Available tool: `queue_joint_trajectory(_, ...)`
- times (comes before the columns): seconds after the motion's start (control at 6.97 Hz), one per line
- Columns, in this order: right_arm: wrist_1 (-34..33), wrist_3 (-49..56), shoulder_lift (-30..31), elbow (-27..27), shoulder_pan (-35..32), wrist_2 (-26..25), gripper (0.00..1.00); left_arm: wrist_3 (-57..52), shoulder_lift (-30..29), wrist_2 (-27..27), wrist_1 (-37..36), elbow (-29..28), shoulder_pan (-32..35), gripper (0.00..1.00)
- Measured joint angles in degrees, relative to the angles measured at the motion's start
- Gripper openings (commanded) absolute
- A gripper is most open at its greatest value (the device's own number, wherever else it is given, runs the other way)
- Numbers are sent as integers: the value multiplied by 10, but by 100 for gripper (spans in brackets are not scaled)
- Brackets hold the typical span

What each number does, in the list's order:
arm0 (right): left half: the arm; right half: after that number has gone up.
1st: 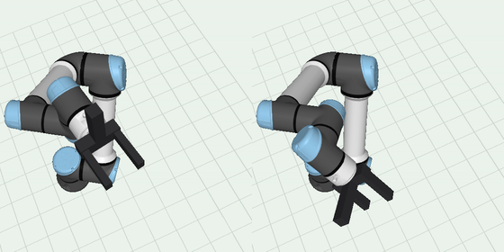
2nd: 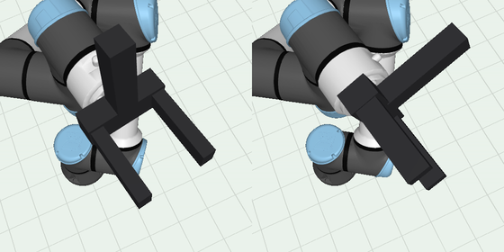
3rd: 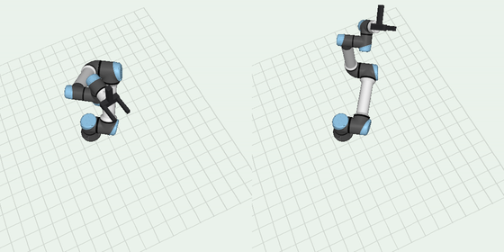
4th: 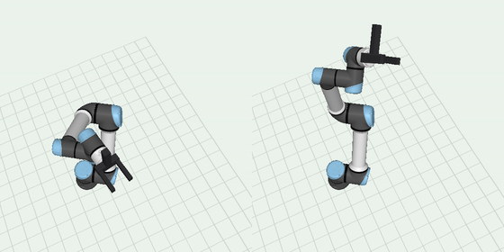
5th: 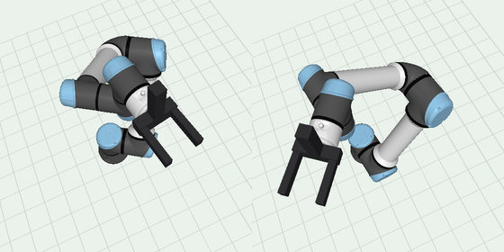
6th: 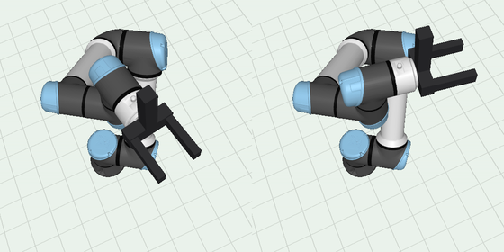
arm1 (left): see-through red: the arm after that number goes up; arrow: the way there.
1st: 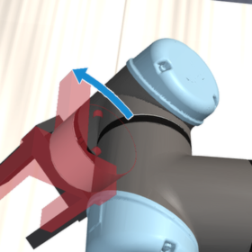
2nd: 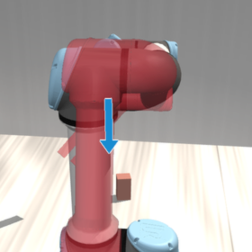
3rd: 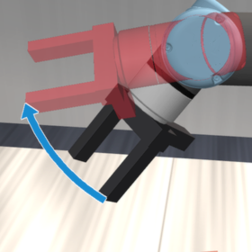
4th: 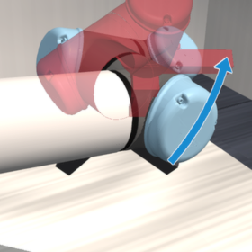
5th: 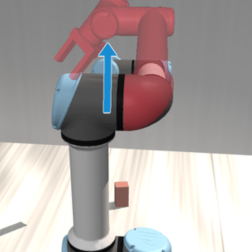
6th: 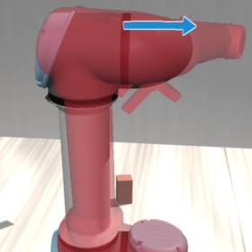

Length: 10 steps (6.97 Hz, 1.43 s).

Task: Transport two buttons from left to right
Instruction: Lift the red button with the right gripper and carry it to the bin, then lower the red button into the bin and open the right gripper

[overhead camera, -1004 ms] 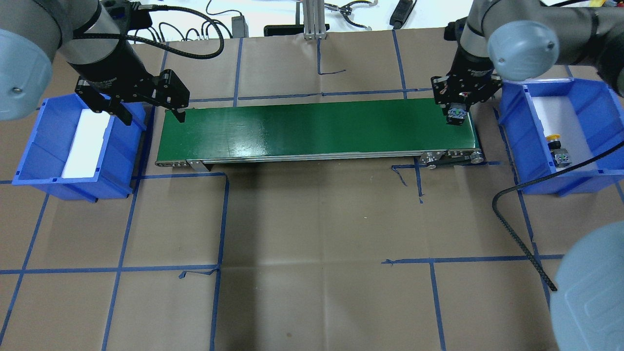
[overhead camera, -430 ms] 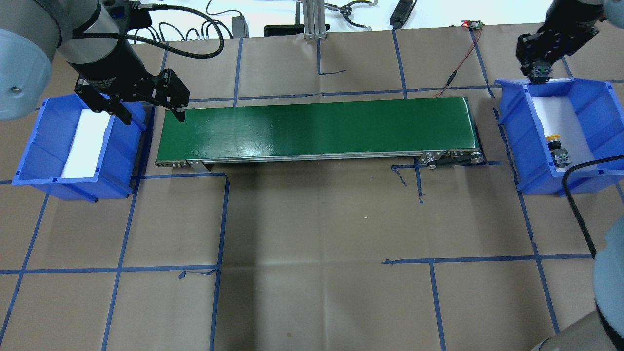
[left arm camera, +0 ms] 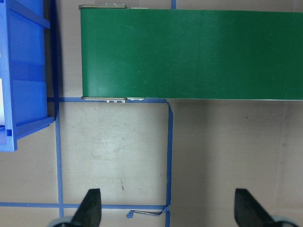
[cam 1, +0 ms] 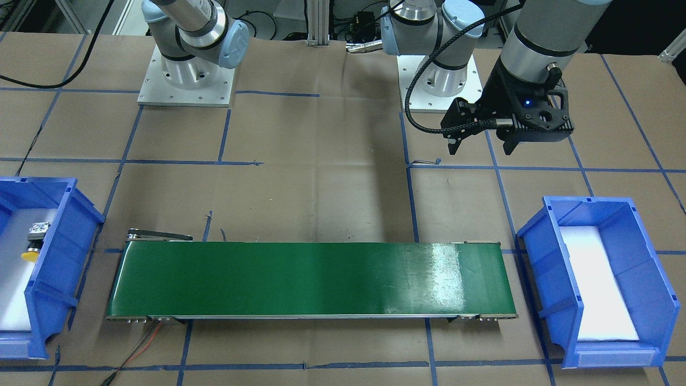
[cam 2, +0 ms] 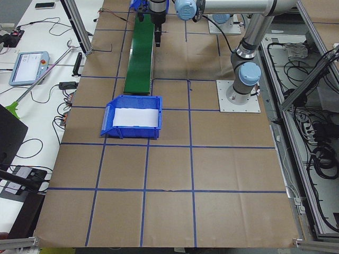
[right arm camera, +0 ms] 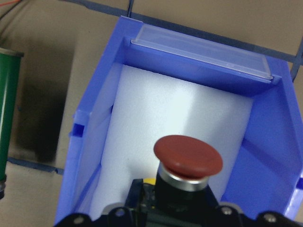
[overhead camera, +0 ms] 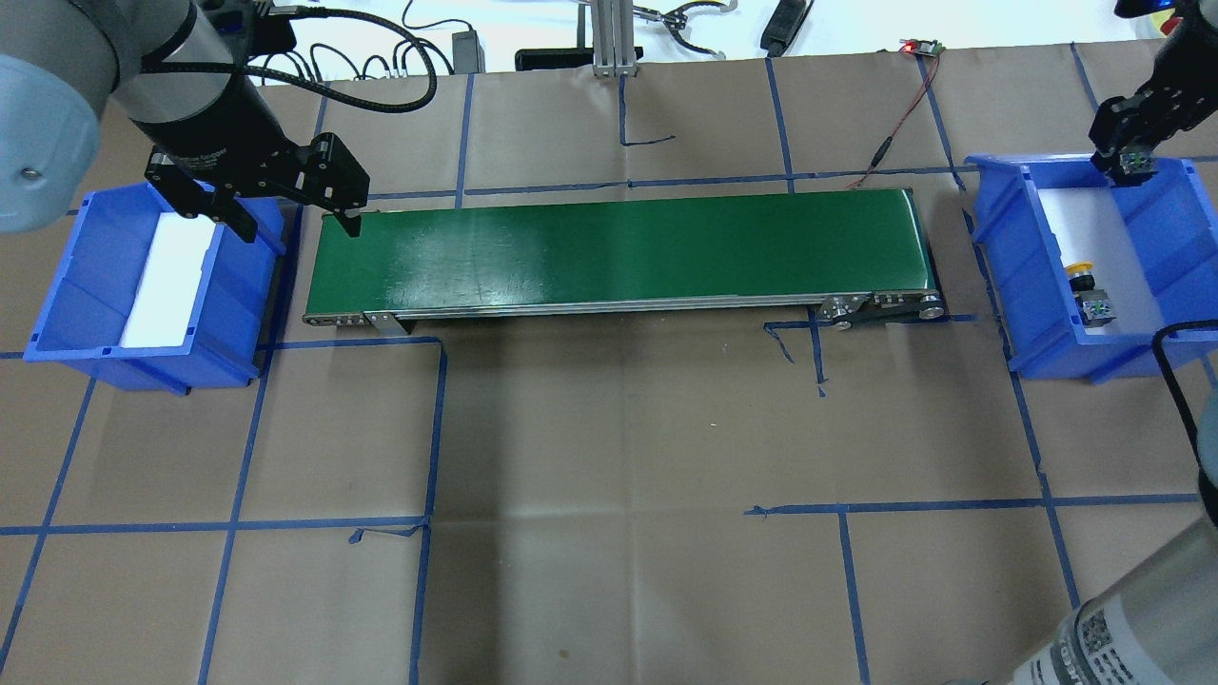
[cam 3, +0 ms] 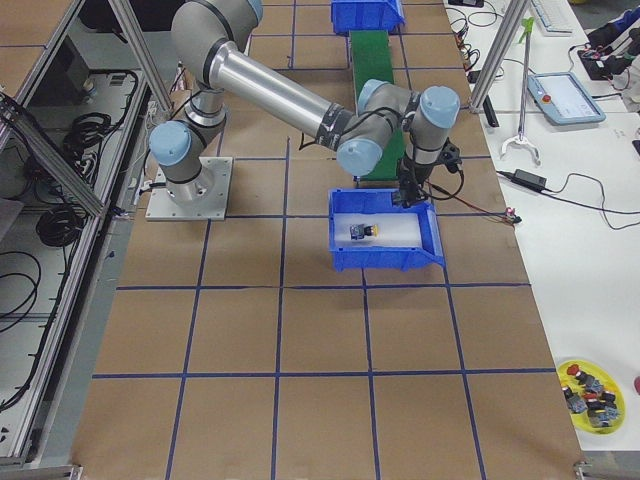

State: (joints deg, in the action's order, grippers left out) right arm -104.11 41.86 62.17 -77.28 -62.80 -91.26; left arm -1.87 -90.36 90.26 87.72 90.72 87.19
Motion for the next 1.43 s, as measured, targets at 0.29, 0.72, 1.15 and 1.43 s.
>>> queue_joint_trajectory(0.29, -11, 9, -40, -3, 4, 0, 3, 0, 0, 0, 0, 0, 0, 100)
queue_joint_trajectory(0.72, -28, 12, -65, -26, 5, -6, 11, 0, 0, 0, 0, 0, 0, 100)
queue_joint_trajectory(1.15, -53, 9, -68, -40, 7, -3, 100, 0, 0, 0, 0, 0, 0, 100)
queue_joint_trajectory(1.43, -88, 7, -67, -41, 7, 3, 100, 0, 0, 0, 0, 1, 0, 100)
